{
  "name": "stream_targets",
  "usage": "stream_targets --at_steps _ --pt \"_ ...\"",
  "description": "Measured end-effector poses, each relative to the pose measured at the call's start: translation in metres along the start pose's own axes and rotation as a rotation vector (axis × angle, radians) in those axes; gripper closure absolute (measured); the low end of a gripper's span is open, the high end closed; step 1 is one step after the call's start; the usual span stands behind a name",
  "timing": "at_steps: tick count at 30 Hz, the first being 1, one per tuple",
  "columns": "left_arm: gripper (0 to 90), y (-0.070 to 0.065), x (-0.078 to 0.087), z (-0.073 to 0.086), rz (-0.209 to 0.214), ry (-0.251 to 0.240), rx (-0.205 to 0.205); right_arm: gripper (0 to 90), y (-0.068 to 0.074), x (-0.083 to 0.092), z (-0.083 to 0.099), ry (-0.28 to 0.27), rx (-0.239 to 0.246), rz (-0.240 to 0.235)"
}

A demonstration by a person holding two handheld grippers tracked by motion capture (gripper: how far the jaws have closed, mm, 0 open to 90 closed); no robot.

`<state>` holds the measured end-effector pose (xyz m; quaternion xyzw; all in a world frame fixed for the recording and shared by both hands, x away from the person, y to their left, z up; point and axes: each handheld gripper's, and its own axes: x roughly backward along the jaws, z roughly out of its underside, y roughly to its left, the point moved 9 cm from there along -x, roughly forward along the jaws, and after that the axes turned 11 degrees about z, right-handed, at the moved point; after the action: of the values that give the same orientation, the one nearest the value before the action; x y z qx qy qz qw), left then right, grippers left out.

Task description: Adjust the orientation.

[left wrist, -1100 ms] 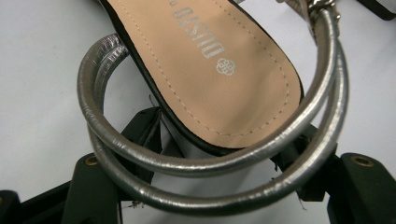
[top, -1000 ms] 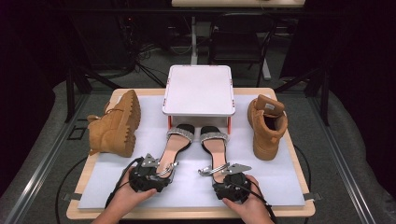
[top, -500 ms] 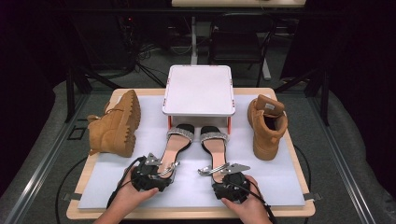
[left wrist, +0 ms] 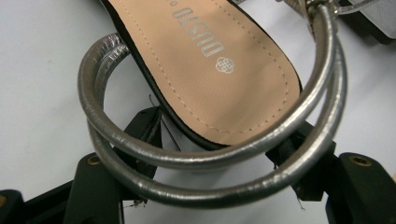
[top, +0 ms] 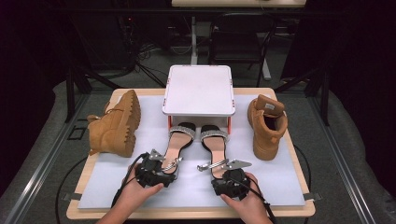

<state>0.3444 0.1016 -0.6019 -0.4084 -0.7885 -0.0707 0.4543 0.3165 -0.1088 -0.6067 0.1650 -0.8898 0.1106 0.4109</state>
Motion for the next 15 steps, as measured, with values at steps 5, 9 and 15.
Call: stream_targets --at_steps 5,9,15 --pt "36.8 -0.001 -0.004 -0.007 -0.014 0.001 0.032 35.8 -0.004 -0.003 -0.01 -0.019 -0.015 0.002" --pt "36.8 0.002 -0.007 -0.017 -0.013 -0.018 0.061 36.3 -0.009 -0.007 -0.018 -0.02 -0.018 0.01" --pt "36.9 0.007 -0.01 -0.03 0.003 -0.044 0.079 36.5 -0.014 -0.015 -0.031 -0.031 -0.014 0.005"
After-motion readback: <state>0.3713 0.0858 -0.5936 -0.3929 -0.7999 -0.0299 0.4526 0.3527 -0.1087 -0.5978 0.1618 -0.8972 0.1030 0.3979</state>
